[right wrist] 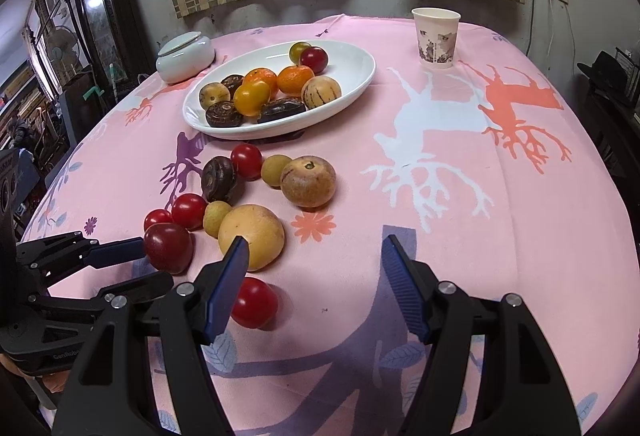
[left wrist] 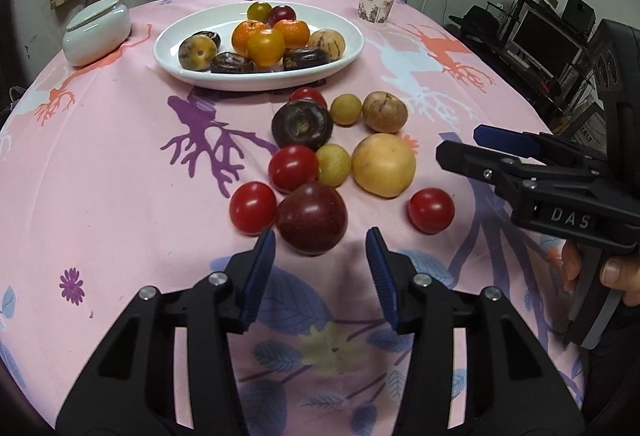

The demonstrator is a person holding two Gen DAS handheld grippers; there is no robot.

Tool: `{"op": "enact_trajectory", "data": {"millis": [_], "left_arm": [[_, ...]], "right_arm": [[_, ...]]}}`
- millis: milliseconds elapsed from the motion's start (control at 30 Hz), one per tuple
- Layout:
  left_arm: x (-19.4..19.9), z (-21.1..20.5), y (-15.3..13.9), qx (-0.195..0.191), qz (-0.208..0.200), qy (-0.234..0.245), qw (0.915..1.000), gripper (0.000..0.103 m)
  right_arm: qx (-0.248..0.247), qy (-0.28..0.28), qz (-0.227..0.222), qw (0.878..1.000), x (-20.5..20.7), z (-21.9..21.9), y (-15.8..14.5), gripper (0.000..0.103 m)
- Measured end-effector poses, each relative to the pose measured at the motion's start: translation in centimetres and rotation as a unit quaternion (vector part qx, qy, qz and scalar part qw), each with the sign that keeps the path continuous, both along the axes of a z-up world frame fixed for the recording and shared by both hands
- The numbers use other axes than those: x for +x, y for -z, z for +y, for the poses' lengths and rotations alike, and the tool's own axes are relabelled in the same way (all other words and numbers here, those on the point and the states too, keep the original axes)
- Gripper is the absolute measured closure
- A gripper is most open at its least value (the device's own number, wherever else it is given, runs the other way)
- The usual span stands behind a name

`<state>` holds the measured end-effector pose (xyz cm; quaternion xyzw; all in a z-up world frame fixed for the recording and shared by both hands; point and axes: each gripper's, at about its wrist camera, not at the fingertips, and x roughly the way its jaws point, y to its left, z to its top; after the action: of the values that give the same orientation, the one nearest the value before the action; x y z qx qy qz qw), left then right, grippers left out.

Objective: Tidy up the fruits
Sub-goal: 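Grasp a dark red plum with the left tool while the right tool grasps a tan round fruit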

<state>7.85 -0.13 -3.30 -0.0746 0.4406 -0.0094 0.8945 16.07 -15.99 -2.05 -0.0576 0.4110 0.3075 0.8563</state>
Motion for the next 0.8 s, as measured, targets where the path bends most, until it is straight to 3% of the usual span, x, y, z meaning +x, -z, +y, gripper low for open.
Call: {"op": "enact_trajectory", "data": {"millis": [433,533,700,800], "left_arm": [[1.9,-0.8,0.4,0.027,-0.012,-0.012,0.9995,0.055],[1.8,-1.1,0.5,0.052,-0.021,-0.012,0.9983,0.064],[0.7,-1.0,-0.3,0.028,-0.023,0.004,0.9993,0.064],[-0.5,-1.2,-1.3,0.039,-0.036,0.016,0.9985,0.064]], "right_arm": [[-0.002,0.001,0.000,1.000,-0.2,0.2,-0.1,0.034],[-0.004,0.002,0.000,1.000,-0.3,0.2,-0.1,0.034],[-0.004,0.004,-0.002,1.000,-0.1,0.0,-0.1,0.034],[-0.005,0.009,0.000,1.000,0.1,-0.2,0.0,0.034]]}}
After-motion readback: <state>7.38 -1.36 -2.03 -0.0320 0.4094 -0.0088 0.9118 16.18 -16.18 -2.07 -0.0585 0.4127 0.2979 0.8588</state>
